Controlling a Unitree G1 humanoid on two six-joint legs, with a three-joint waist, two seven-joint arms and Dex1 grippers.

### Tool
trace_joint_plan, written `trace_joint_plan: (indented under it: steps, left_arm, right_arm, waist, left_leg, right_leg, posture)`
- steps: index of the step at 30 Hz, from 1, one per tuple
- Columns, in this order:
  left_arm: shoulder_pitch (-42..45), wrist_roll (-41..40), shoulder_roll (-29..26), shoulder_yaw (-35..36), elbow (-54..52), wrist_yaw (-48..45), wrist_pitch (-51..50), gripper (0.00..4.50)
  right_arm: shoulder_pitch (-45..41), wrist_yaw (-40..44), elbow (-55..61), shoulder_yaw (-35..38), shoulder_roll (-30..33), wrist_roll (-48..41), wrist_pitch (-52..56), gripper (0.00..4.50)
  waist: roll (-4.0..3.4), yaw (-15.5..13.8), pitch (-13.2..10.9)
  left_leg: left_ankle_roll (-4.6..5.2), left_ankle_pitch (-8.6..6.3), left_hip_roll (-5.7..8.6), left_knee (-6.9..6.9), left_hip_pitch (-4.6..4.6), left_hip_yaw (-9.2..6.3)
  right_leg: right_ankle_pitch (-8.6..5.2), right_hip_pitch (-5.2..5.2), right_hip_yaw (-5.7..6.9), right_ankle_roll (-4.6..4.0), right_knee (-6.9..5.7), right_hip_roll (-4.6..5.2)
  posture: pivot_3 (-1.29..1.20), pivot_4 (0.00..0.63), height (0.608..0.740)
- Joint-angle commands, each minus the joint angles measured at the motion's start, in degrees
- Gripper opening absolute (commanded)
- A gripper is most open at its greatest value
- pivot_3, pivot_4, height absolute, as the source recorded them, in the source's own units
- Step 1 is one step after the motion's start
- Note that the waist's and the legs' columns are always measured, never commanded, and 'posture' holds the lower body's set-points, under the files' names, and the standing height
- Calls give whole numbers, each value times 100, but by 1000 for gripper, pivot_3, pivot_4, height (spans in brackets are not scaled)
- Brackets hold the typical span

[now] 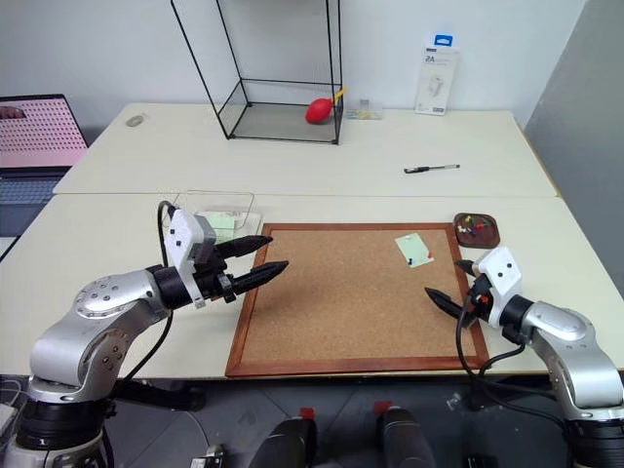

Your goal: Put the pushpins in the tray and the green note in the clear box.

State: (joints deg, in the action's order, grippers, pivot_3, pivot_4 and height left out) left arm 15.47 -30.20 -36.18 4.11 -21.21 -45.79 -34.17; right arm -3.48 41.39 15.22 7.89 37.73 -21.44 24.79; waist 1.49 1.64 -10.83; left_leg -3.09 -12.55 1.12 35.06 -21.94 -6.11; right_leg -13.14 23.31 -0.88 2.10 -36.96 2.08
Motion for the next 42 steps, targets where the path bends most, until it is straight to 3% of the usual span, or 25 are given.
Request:
trace_joint_plan:
  steps: [1, 13, 24, 31, 42]
  left_arm:
    - [317, -9, 114, -200, 137, -204, 240, 2122]
    - [975, 477, 626, -1366, 1053, -945, 797, 64]
    - [1423, 1359, 1438, -2172, 2600, -1130, 1686, 64]
    - [1371, 2125, 1582, -2522, 3668, -1159, 2558, 64]
    - [1130, 2334, 1644, -2504, 3830, -1177, 2899, 64]
  right_arm:
    - [-12, -101, 368, 130, -28, -116, 109, 4500]
    - [-49, -213, 614, 102, -165, -225, 297, 4500]
    - [-331, -315, 622, -37, -382, -240, 314, 4500]
    - [-883, -569, 316, -143, -593, -159, 379, 4500]
    - [-2593, -818, -2201, -765, -1063, 648, 72, 4500]
  waist:
    - [0, 1, 0]
    - [0, 3, 0]
    - [-1, 6, 0]
    - [-1, 13, 1]
    - [-22, 18, 14]
  left_leg:
    - [0, 0, 0, 0, 0, 0]
    - [0, 0, 2, 1, -1, 0]
    - [1, 0, 5, 5, -1, -1]
    - [1, 0, 4, 5, 1, -1]
    - [3, 2, 7, 8, 9, 0]
  right_leg:
    - [2, 0, 1, 3, -1, 0]
    - [8, -1, 0, 13, 0, 0]
    - [11, -2, -1, 19, -1, 0]
    - [12, -2, -2, 20, -3, -1]
    - [17, -9, -4, 26, -5, 0]
  posture:
    - [0, 150, 740]
    - [0, 150, 740]
    - [0, 150, 740]
    - [0, 150, 740]
    - [0, 150, 740]
